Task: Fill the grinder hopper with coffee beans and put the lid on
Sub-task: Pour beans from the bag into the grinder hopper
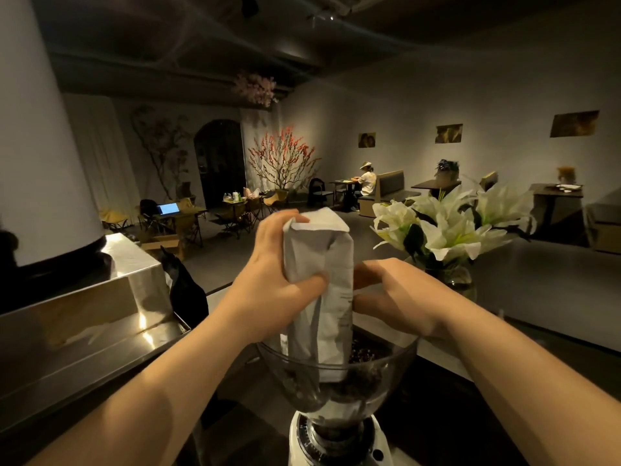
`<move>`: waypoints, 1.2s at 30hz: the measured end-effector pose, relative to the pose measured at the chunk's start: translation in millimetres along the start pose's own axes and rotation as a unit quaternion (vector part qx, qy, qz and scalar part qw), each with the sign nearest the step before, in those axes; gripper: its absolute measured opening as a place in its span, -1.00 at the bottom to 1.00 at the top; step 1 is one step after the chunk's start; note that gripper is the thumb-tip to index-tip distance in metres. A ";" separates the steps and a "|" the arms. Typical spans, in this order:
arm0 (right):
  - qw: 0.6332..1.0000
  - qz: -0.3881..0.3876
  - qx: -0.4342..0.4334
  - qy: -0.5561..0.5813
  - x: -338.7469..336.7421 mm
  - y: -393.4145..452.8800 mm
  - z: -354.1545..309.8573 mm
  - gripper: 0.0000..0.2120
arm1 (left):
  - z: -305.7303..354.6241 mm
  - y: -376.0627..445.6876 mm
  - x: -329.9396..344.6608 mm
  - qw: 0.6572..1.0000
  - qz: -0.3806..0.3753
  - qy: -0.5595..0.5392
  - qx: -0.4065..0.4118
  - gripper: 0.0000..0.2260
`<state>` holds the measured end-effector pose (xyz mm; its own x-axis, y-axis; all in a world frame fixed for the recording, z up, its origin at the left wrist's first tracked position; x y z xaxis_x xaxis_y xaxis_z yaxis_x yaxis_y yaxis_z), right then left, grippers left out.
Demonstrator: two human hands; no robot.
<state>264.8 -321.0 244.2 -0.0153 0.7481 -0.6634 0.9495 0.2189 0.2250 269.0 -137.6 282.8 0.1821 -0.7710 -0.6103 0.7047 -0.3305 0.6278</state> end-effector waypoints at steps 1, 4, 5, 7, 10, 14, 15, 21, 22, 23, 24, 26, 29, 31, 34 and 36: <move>1.000 0.002 0.000 -0.002 -0.8 0.0 0.2 -0.56 | 2.1 0.0 0.3 1.000 -0.003 0.001 0.006 -0.34; 1.000 -0.003 0.005 0.002 0.5 -0.2 0.3 -0.61 | 0.5 -0.7 -6.5 0.999 0.037 -0.011 0.014 -0.35; 1.000 0.002 0.003 -0.001 -0.5 0.4 0.8 -0.61 | 1.0 -0.7 -3.9 1.000 0.018 -0.011 0.006 -0.35; 1.000 0.008 0.003 -0.002 -1.5 1.1 3.1 -0.61 | 2.2 -0.5 -2.6 1.000 0.019 0.000 0.015 -0.33; 1.000 0.006 0.001 -0.007 -0.6 1.5 2.9 -0.59 | 2.9 -1.2 -2.2 1.000 0.014 -0.001 0.018 -0.31; 1.000 -0.003 0.003 -0.003 1.5 0.8 2.9 -0.62 | 0.7 -1.0 -3.7 0.999 0.024 0.005 0.020 -0.32; 1.000 0.002 -0.001 -0.006 0.7 1.0 3.1 -0.62 | 0.8 -1.0 -1.4 1.000 0.005 -0.001 0.009 -0.30; 1.000 0.004 0.005 -0.014 -0.6 3.0 7.2 -0.60 | 0.1 1.1 5.8 0.999 -0.028 0.021 -0.001 -0.21; 1.000 0.004 0.003 -0.020 -0.4 3.0 6.7 -0.61 | 1.2 0.8 6.0 0.999 -0.028 0.026 0.004 -0.20; 1.000 0.001 0.000 -0.017 -0.2 3.1 5.2 -0.64 | 1.1 0.8 3.0 0.999 -0.009 0.032 0.011 -0.22; 1.000 -0.003 0.005 -0.010 0.4 2.8 5.1 -0.65 | 0.1 0.6 0.2 0.999 0.008 0.028 0.017 -0.24; 1.000 -0.002 0.007 -0.013 -0.3 3.2 5.9 -0.64 | 2.1 0.3 2.9 1.000 -0.015 0.010 0.011 -0.25; 1.000 -0.001 0.001 -0.018 1.0 2.5 3.3 -0.64 | 5.0 -1.3 0.3 0.999 0.000 0.021 0.029 -0.29; 1.000 0.007 -0.001 -0.006 0.3 2.2 6.1 -0.63 | 3.9 -2.7 -2.7 0.999 0.006 -0.017 0.027 -0.32; 1.000 0.010 0.003 -0.015 0.4 -0.1 3.9 -0.53 | 4.2 -5.0 -4.8 0.999 0.018 -0.019 0.035 -0.33; 1.000 0.006 0.000 -0.010 0.1 -0.1 2.6 -0.45 | 0.7 -3.9 -8.7 0.999 0.042 -0.010 0.024 -0.33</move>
<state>265.6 -322.6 242.2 0.0018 0.7385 -0.6743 0.9494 0.2104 0.2330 264.2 -130.0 285.9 0.2253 -0.8079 -0.5446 0.6536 -0.2892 0.6994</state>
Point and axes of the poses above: each hand's wrist, its own y-axis towards the middle knuckle, its own x-axis out of the palm, z = x × y, the point moved 9 cm from there along y, towards the middle knuckle, and after that the axes turned 15 degrees about y, right-handed, at the moved point
